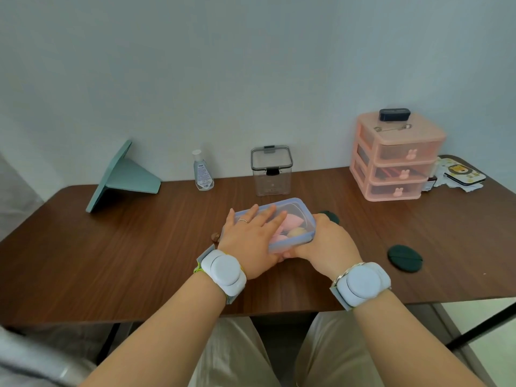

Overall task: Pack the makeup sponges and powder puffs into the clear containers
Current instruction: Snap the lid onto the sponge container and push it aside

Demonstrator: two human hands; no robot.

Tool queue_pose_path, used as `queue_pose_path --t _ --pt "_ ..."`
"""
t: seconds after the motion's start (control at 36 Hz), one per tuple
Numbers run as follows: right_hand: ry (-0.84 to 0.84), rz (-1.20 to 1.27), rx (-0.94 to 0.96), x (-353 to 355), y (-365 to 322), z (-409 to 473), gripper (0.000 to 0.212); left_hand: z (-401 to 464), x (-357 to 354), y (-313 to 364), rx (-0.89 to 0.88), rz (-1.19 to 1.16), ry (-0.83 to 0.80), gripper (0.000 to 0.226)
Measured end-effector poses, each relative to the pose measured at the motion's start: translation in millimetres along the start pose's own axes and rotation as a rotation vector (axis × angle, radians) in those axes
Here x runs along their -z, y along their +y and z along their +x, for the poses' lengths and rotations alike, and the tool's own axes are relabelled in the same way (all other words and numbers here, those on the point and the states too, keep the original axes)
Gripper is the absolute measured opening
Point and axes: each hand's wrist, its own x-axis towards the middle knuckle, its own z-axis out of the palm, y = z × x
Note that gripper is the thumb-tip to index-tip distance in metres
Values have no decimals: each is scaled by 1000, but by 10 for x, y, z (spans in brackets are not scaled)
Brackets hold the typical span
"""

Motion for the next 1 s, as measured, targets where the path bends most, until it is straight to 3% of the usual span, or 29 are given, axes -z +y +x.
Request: queue_pose_path --t 0.11,0.25,0.33,0.42,0.58,0.67,0.78,0.92,1.0 --pt "-145 -2 55 145 5 -6 76 -7 26 -23 -14 -12 -21 84" --pt "-189 53 153 316 -158 -43 110 -30 65 -136 -127 -97 -28 76" --pt "8 -16 274 316 -280 -107 84 -39 68 -208 -214 -280 15 59" --pt "132 -177 381 203 -313 -38 59 -43 15 -236 -203 -408 141 60" --pt "87 -189 342 56 -261 44 47 -110 -110 -119 119 -410 327 47" --pt "88 -169 283 57 -276 -5 46 -138 -171 -62 317 -540 375 59" --pt "132 -355 172 68 -344 -55 49 -134 -161 -25 538 -762 327 80" --pt "100 -449 125 77 -382 -43 61 -107 -91 -87 588 -947 213 81" --pt "83 -381 129 55 -360 -45 60 -111 -77 -69 591 -995 216 75"
